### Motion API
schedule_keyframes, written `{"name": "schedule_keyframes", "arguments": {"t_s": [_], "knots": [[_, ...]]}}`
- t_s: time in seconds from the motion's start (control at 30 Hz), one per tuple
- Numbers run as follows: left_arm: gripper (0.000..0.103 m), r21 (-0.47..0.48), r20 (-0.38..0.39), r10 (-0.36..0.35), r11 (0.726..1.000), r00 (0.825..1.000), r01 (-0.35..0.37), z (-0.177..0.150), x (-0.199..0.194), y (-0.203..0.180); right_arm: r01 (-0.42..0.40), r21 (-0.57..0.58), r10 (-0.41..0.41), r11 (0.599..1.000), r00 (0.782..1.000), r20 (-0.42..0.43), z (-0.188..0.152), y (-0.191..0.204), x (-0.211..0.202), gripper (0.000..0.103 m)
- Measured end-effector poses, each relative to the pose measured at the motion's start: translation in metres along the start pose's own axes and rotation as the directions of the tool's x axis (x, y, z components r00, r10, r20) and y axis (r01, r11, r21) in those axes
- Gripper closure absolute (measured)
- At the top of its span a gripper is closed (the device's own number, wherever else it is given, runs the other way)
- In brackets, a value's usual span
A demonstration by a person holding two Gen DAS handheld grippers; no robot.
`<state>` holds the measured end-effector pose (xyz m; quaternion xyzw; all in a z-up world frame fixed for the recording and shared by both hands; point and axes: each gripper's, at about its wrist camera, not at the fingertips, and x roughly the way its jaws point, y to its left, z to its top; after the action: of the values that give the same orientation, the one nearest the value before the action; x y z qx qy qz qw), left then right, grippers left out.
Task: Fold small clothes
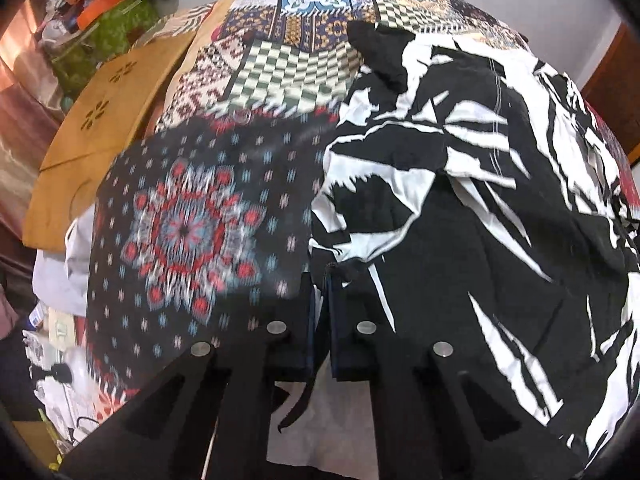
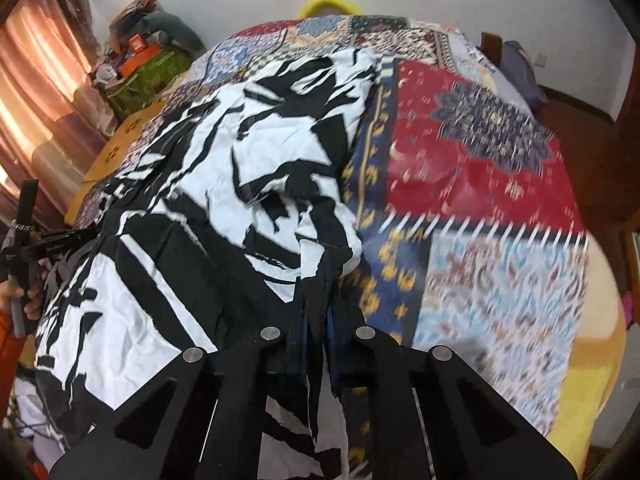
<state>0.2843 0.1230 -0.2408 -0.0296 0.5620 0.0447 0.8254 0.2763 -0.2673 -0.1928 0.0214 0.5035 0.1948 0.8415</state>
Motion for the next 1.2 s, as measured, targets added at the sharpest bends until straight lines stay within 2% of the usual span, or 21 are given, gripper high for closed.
{"name": "schedule_keyframes", "arguments": {"t_s": [0.07, 0.2, 0.27, 0.3, 0.33, 0.37, 0.4, 0.67, 0.87, 0.97, 1.07, 1.1, 1.17, 1.2], "knots": [[0.097, -0.008, -0.002, -0.003, 1.0, 1.0, 0.003, 0.012, 0.006, 0.0, 0.018, 0.019, -0.019, 1.0, 1.0, 0.006, 0.008, -0.006, 0.003, 0.097], [0.093, -0.024, -0.027, -0.029, 0.999, 0.999, 0.029, 0.023, 0.01, 0.001, -0.006, 0.067, 0.008, 0.998, 1.0, -0.022, 0.013, -0.015, 0.006, 0.095], [0.081, -0.007, -0.011, -0.033, 0.999, 0.999, 0.033, 0.018, 0.003, 0.002, -0.015, 0.08, 0.017, 0.997, 0.999, -0.027, 0.011, -0.016, 0.0, 0.09], [0.068, 0.001, 0.001, -0.026, 1.0, 1.0, 0.026, 0.014, -0.002, 0.003, -0.01, 0.081, 0.013, 0.997, 1.0, -0.027, 0.008, -0.016, -0.005, 0.087], [0.055, 0.006, 0.013, -0.019, 1.0, 1.0, 0.019, 0.01, -0.008, 0.004, -0.011, 0.083, 0.013, 0.996, 1.0, -0.026, 0.006, -0.017, -0.008, 0.08], [0.051, 0.014, 0.03, -0.009, 1.0, 0.999, 0.009, 0.005, -0.014, 0.007, -0.012, 0.087, 0.014, 0.996, 1.0, -0.023, 0.003, -0.017, -0.013, 0.072], [0.048, 0.02, 0.037, -0.002, 1.0, 0.999, 0.001, 0.001, -0.018, 0.009, -0.011, 0.092, 0.013, 0.996, 1.0, -0.018, 0.0, -0.018, -0.018, 0.069], [0.044, -0.013, -0.012, 0.008, 1.0, 1.0, -0.008, -0.042, -0.028, 0.037, 0.015, 0.104, -0.011, 0.995, 0.999, -0.043, -0.032, -0.021, -0.042, 0.061], [0.043, -0.087, -0.069, -0.042, 0.996, 0.997, 0.036, -0.076, -0.02, 0.05, 0.024, 0.116, -0.012, 0.993, 0.995, -0.103, -0.064, -0.019, -0.041, 0.061], [0.043, -0.121, -0.054, -0.074, 0.99, 0.996, 0.067, -0.086, -0.022, 0.054, 0.018, 0.127, -0.003, 0.992, 0.993, -0.121, -0.079, -0.02, -0.04, 0.061], [0.043, -0.168, -0.045, -0.112, 0.98, 0.993, 0.103, -0.093, -0.02, 0.059, -0.009, 0.145, 0.023, 0.989, 0.995, -0.098, -0.09, -0.021, -0.042, 0.061], [0.047, -0.176, -0.039, -0.118, 0.978, 0.992, 0.109, -0.094, -0.02, 0.058, -0.013, 0.149, 0.027, 0.989, 0.995, -0.095, -0.091, -0.021, -0.041, 0.063], [0.063, -0.172, -0.027, -0.144, 0.976, 0.989, 0.137, -0.095, -0.022, 0.053, -0.044, 0.156, 0.058, 0.987, 0.994, -0.089, -0.091, -0.019, -0.04, 0.081], [0.076, -0.167, -0.025, -0.153, 0.975, 0.988, 0.147, -0.094, -0.023, 0.05, -0.054, 0.157, 0.067, 0.986, 0.994, -0.083, -0.09, -0.017, -0.04, 0.087]]}}
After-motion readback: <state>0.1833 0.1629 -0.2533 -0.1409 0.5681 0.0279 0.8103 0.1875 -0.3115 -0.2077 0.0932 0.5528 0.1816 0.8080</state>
